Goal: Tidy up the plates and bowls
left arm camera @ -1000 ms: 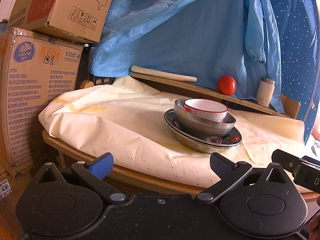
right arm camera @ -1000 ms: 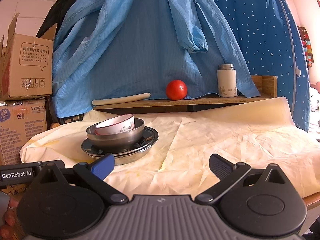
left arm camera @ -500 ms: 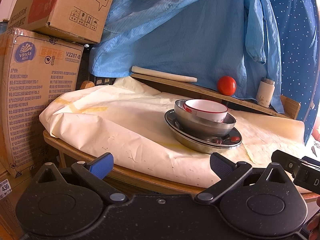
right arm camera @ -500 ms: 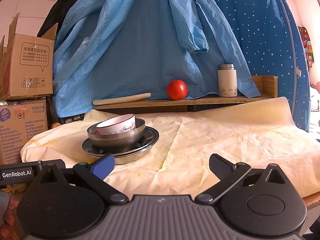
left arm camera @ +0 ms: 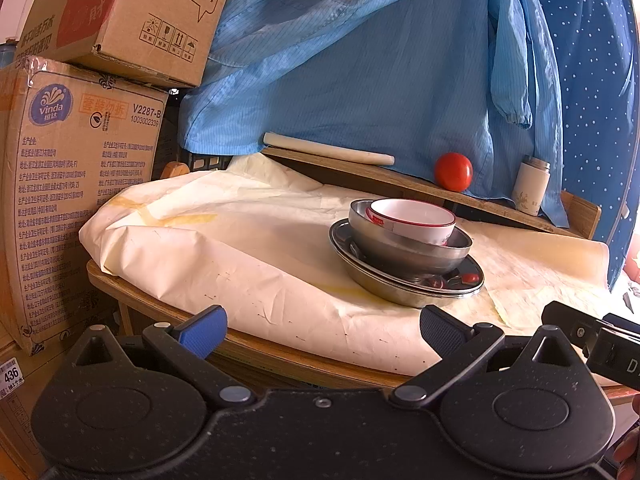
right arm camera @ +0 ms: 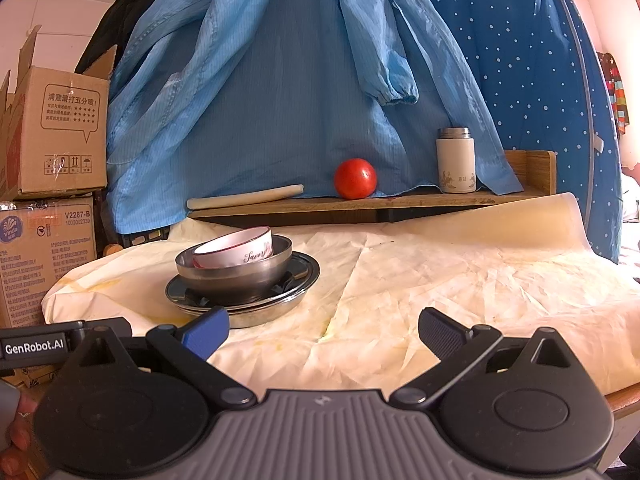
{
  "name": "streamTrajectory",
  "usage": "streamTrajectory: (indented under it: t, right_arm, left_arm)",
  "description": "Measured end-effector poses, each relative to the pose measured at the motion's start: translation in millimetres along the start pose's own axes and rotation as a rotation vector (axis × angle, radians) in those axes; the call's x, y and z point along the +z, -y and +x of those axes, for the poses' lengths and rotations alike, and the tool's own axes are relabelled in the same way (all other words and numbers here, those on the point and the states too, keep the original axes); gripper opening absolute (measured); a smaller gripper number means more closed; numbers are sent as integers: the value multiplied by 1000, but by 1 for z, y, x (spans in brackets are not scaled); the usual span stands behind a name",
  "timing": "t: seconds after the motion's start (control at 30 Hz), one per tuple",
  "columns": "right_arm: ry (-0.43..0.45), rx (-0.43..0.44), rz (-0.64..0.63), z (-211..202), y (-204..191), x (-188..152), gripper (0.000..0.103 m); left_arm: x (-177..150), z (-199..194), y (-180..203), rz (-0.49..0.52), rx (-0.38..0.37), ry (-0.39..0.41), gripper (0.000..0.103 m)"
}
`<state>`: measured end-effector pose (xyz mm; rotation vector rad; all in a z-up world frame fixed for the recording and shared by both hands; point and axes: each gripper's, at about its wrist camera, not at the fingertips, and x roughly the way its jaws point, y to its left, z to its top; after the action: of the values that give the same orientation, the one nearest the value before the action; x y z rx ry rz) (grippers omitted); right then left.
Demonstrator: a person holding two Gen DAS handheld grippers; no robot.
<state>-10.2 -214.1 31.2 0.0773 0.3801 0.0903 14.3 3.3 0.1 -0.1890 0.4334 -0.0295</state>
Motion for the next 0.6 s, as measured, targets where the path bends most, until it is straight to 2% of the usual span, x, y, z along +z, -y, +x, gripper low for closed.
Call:
streamTrajectory:
  t: [0.6]
  right_arm:
    - [2, 1, -1, 0, -1, 0, 103]
  left_arm:
    - [-1, 0, 0, -1, 1, 1, 102]
